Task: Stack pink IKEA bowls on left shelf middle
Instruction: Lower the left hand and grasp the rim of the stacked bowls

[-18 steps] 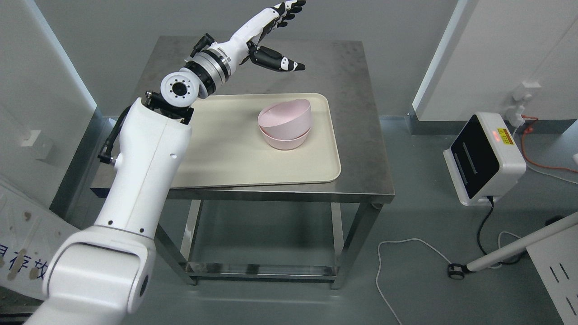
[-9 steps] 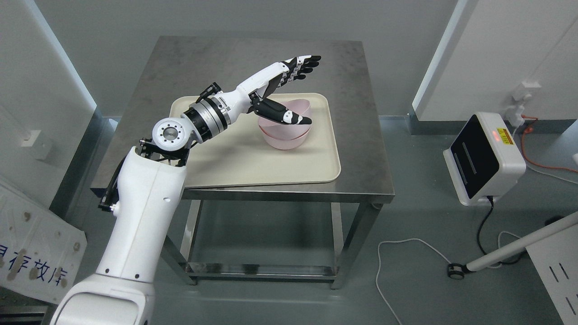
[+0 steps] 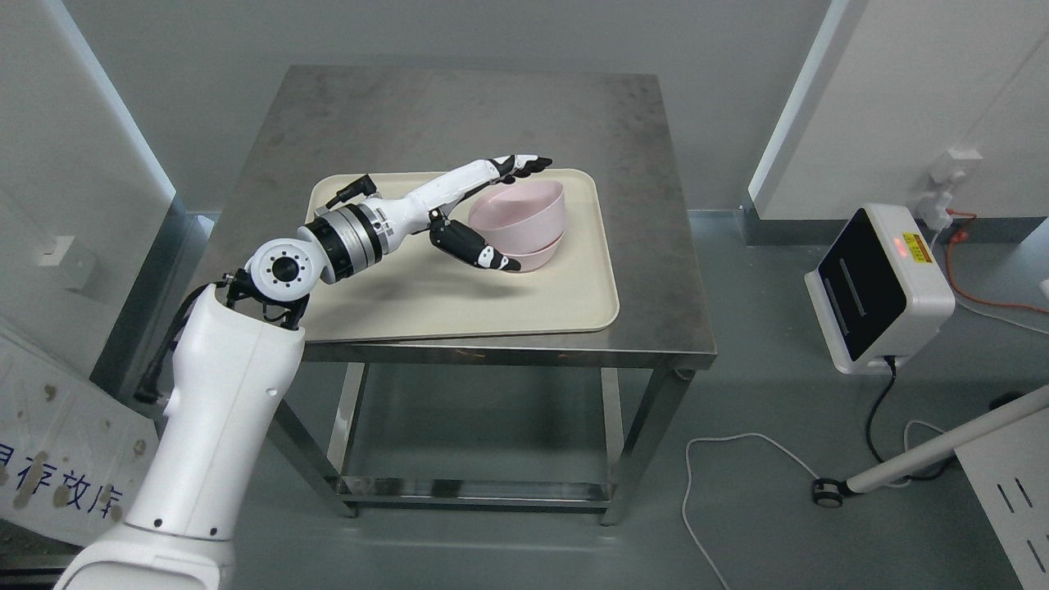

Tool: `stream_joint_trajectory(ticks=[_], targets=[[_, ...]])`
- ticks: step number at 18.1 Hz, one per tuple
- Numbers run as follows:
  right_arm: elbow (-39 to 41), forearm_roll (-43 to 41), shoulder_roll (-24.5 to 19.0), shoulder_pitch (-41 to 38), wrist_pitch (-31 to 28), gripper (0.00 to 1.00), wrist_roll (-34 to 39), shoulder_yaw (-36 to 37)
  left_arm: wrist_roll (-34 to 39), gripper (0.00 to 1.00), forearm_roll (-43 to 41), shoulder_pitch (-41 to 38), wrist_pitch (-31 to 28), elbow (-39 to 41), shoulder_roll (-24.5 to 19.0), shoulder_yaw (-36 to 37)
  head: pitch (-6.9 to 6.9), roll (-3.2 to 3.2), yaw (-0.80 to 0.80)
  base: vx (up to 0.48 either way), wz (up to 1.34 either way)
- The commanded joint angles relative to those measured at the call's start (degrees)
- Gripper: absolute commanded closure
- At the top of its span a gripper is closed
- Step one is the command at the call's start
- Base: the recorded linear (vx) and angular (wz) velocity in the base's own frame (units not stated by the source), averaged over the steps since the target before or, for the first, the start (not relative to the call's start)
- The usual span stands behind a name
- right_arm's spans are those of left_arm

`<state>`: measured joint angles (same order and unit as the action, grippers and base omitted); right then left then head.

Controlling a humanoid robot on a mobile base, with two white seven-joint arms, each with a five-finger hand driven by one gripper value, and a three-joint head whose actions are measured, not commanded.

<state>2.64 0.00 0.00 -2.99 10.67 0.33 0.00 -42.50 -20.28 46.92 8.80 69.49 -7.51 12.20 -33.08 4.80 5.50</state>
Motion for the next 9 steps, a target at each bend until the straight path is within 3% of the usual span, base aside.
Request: stream_joint_trajectory(ticks=[1, 9], targets=[[0.0, 0.4, 1.0, 0.0, 0.0, 0.00, -0.2, 0.5, -1.5, 0.05, -7.7, -2.4, -0.5, 3.7, -5.1, 4.6, 0.00, 0.00, 0.00, 0.000, 0.00], [0.0, 0.4, 1.0, 0.0, 0.0, 0.00, -0.2, 0.5, -1.4, 0.15, -17.2, 3.0, -1.4, -1.4, 2.2, 5.4, 0.00, 0.00, 0.00, 0.000, 0.00]])
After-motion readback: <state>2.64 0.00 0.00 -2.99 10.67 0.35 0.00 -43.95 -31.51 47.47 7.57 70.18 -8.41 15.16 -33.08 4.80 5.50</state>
